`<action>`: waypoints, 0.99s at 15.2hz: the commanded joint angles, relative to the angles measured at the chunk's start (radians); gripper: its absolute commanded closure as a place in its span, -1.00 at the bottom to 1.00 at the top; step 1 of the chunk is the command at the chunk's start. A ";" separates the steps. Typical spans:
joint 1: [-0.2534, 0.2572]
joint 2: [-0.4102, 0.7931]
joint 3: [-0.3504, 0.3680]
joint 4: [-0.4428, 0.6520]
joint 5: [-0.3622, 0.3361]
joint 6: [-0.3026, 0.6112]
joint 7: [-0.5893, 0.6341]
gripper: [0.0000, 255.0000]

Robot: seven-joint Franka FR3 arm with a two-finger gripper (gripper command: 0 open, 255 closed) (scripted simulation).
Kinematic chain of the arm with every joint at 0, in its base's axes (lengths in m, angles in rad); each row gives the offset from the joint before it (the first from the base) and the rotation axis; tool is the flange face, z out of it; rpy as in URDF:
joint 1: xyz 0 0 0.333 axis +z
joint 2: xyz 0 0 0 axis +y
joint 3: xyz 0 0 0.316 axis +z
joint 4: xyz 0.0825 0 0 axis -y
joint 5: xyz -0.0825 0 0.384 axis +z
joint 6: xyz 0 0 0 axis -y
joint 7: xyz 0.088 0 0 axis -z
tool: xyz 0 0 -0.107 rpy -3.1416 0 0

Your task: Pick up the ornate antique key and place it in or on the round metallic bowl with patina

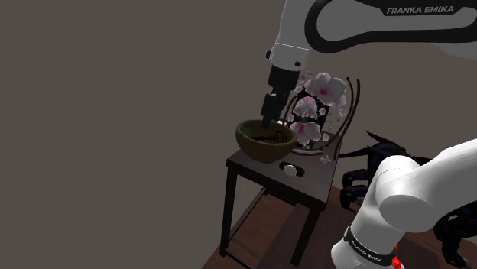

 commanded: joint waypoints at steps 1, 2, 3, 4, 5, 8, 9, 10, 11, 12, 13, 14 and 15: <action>0.000 0.000 0.000 0.000 0.000 0.000 0.000 -1.00; 0.000 0.000 0.000 0.000 0.000 0.000 0.000 -1.00; 0.000 0.000 0.000 0.000 0.000 0.000 0.000 -1.00; -0.001 0.002 -0.002 0.035 -0.002 -0.033 0.001 -1.00; -0.002 0.006 -0.005 0.071 -0.004 -0.066 0.001 -1.00; -0.004 0.015 -0.008 0.138 -0.008 -0.124 0.003 -1.00; -0.004 0.015 -0.009 0.138 -0.008 -0.124 0.003 -1.00; -0.004 0.015 -0.009 0.138 -0.008 -0.124 0.003 -1.00; -0.004 0.015 -0.009 0.138 -0.008 -0.124 0.003 -1.00; -0.004 0.015 -0.009 0.138 -0.008 -0.124 0.003 -1.00; -0.004 0.015 -0.009 0.138 -0.008 -0.124 0.003 -1.00; -0.004 0.015 -0.009 0.138 -0.008 -0.124 0.003 -1.00; -0.004 0.015 -0.009 0.138 -0.008 -0.123 0.003 -1.00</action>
